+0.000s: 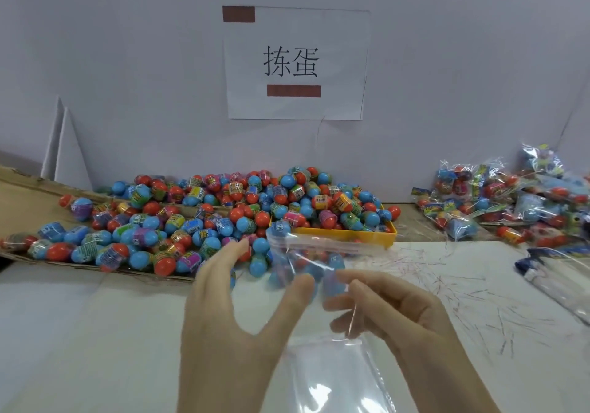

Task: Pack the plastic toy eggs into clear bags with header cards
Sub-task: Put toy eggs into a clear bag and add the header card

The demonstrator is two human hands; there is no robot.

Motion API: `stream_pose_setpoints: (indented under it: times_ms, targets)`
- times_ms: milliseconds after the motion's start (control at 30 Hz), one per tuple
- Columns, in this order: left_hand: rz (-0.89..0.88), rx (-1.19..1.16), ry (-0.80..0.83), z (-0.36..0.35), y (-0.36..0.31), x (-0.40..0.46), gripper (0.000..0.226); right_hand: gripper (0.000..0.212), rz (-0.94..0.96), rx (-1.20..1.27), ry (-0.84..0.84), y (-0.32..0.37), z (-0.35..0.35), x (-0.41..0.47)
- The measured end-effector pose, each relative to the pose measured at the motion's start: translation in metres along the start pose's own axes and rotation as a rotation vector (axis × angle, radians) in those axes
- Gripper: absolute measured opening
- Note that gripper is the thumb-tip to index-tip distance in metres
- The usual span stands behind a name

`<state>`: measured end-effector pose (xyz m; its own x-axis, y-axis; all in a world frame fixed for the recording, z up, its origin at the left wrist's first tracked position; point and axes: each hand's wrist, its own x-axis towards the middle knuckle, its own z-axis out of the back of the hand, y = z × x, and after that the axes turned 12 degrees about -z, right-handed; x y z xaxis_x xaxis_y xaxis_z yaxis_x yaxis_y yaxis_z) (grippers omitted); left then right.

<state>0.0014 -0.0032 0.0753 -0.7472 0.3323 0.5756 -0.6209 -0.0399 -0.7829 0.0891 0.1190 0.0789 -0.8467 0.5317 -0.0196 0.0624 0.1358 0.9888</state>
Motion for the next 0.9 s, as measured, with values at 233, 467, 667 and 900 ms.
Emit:
stream_pose_setpoints:
  times_ms: [233, 467, 667, 900]
  targets:
    - [0.514, -0.510, 0.381, 0.001, 0.018, 0.006, 0.019, 0.031, -0.140, -0.060, 0.214, 0.001, 0.009, 0.011]
    - [0.652, -0.507, 0.114, 0.003, 0.049, -0.002, 0.009, 0.016, -0.061, -0.752, -0.269, -0.023, 0.036, 0.089]
    - [0.654, -0.508, 0.041, 0.005, 0.051, -0.003, 0.016, 0.033, -0.063, -1.219, -0.233, -0.067, 0.041, 0.109]
    - [0.487, -0.448, 0.030, 0.008, 0.043, -0.005, 0.018, 0.032, 0.284, -0.640, -0.362, -0.030, 0.027, 0.082]
